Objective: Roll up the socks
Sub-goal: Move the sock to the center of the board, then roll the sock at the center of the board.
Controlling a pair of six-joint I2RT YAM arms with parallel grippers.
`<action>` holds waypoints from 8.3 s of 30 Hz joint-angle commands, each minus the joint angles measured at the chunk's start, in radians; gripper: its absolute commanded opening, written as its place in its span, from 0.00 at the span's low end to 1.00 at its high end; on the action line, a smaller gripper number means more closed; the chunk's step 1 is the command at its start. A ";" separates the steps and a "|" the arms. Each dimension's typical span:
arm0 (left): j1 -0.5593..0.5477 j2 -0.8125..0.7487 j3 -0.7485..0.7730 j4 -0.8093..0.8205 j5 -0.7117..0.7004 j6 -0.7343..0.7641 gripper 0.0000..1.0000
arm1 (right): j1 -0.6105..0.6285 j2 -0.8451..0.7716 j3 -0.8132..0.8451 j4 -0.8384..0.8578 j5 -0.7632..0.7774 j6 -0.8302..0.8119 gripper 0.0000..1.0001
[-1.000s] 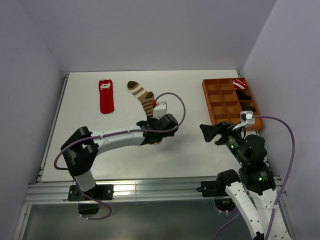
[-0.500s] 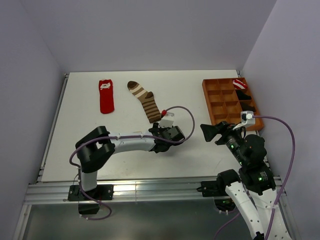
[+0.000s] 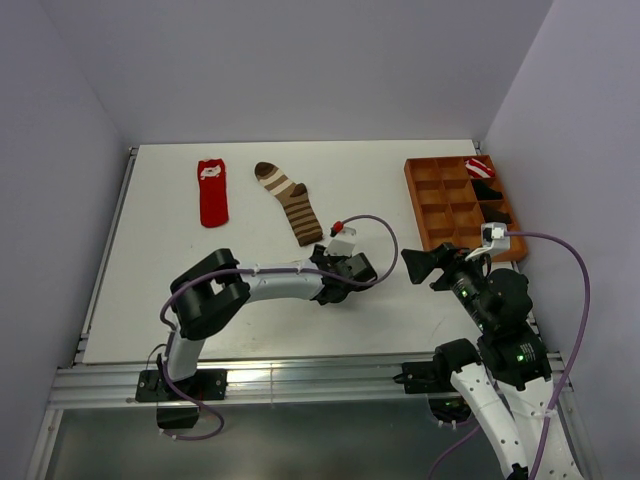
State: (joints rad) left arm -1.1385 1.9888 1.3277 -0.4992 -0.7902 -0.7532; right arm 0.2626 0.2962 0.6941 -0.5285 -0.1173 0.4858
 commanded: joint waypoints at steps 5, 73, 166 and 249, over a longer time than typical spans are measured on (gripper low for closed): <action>-0.003 0.024 0.031 -0.039 -0.018 -0.012 0.51 | 0.009 0.004 -0.015 0.024 0.004 -0.010 0.95; 0.457 -0.472 -0.956 1.172 0.937 -0.620 0.00 | 0.418 1.153 -0.191 0.950 -0.077 0.500 0.56; -0.208 -0.265 -0.548 0.740 -0.136 0.379 0.46 | 0.458 1.414 0.130 0.502 -0.088 0.491 0.00; 0.483 -0.449 -0.970 1.185 1.028 -0.443 0.00 | 0.431 1.322 -0.268 1.253 -0.124 0.625 0.60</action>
State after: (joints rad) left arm -0.6674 1.5234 0.3767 0.5797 0.1768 -1.1465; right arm 0.6754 1.5806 0.3851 0.6624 -0.2344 1.1061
